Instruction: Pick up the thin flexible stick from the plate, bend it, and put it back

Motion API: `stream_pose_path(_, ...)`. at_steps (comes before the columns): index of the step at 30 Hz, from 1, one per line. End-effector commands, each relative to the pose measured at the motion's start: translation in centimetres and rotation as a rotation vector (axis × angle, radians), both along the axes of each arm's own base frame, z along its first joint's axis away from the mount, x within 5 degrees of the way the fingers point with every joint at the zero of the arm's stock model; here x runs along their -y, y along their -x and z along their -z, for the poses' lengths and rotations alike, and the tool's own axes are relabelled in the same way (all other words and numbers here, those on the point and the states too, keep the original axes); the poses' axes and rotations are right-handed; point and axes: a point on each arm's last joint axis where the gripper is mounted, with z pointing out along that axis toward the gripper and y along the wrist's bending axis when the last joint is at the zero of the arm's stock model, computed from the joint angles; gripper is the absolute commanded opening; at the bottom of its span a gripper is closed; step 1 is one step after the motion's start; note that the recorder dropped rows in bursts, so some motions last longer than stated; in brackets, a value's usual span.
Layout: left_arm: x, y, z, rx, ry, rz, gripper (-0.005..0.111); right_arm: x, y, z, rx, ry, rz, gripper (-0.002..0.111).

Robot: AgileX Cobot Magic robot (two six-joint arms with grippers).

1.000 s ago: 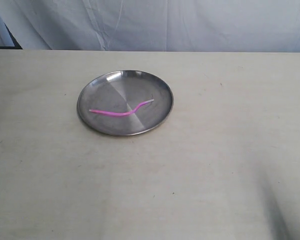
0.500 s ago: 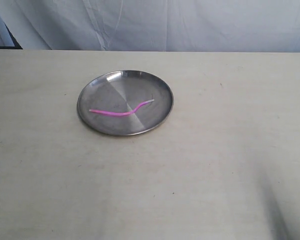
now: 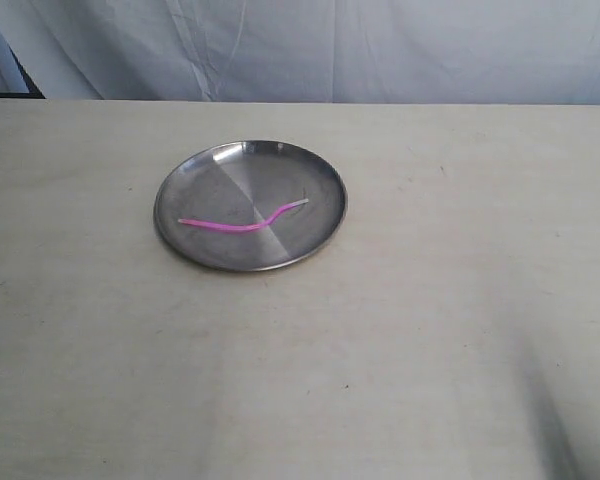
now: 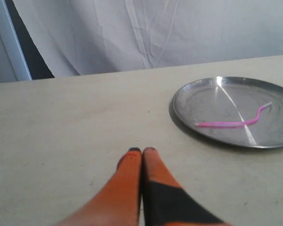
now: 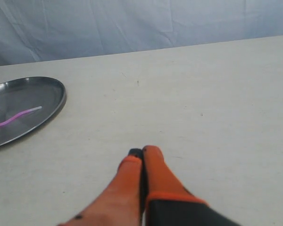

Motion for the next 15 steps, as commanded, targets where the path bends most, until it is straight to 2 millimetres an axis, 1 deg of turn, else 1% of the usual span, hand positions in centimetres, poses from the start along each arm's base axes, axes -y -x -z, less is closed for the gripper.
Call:
stream_pose_path(1, -0.01, 0.12, 0.25, 0.013, -0.015, 0.007, 0.000, 0.04, 0.03, 0.00, 0.009, 0.005, 0.005, -0.001)
stream_pose_path(6, -0.06, 0.34, -0.02, 0.057, -0.014, 0.006, 0.000, 0.04, 0.03, 0.00, 0.009, 0.005, 0.005, -0.001)
stream_pose_path(15, -0.07, 0.35, -0.03, 0.059, -0.018, 0.006, 0.000, 0.04, 0.03, 0.00, 0.009, 0.005, 0.005, -0.001)
